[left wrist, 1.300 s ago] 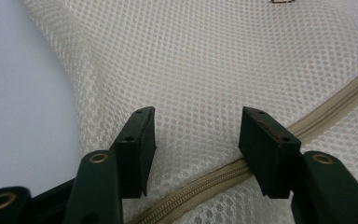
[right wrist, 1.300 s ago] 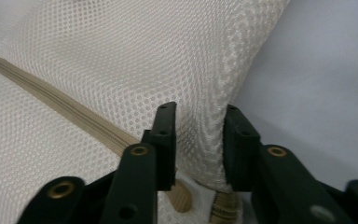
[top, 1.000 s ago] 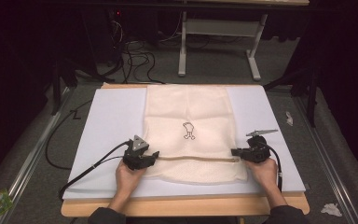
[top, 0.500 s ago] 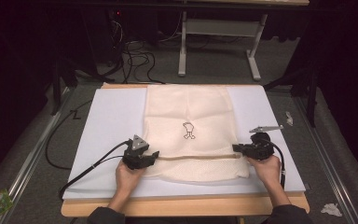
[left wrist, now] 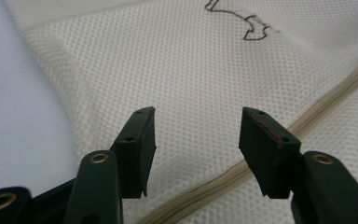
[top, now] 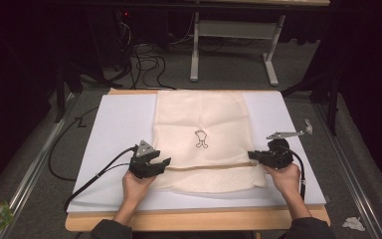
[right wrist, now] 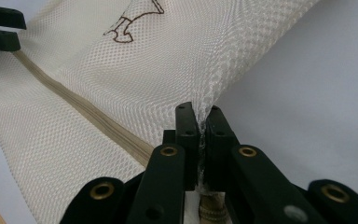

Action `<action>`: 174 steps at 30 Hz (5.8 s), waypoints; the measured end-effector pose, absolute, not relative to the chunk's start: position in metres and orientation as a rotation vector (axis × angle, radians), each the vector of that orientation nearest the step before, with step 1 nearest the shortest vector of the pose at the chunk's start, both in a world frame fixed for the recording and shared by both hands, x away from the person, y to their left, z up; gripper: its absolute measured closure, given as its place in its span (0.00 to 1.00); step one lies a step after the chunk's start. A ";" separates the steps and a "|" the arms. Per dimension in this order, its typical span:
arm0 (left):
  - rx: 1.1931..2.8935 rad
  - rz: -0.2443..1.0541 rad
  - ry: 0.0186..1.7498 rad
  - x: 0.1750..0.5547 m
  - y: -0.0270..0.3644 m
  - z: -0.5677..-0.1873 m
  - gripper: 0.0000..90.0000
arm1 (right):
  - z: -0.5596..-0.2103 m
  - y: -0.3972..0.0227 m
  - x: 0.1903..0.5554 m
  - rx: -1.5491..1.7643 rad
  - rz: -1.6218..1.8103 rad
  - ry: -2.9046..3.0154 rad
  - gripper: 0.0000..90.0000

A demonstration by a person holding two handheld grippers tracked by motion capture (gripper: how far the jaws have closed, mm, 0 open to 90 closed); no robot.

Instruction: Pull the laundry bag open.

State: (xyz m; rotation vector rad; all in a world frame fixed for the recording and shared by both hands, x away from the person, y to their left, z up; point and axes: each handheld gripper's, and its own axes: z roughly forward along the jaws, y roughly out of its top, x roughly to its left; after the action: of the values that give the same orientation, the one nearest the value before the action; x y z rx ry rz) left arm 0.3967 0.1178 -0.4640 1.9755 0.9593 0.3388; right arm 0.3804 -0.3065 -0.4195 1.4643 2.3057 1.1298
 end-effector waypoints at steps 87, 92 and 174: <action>2.077 0.145 0.554 0.385 -0.040 -0.434 0.71 | -0.387 -0.277 0.391 1.352 1.141 2.360 0.98; 2.095 0.173 0.557 0.388 -0.045 -0.439 0.74 | -0.388 -0.276 0.392 1.352 1.143 2.363 0.98; 2.033 0.034 0.560 0.388 -0.066 -0.446 0.97 | -0.397 -0.260 0.394 1.329 1.138 2.408 0.98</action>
State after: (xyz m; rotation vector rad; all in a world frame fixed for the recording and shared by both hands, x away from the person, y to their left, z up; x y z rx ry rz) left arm 0.3884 -0.0664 -0.4461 2.0334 0.5596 0.0344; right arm 0.3941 -0.2603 -0.3966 1.3287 2.4084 1.1375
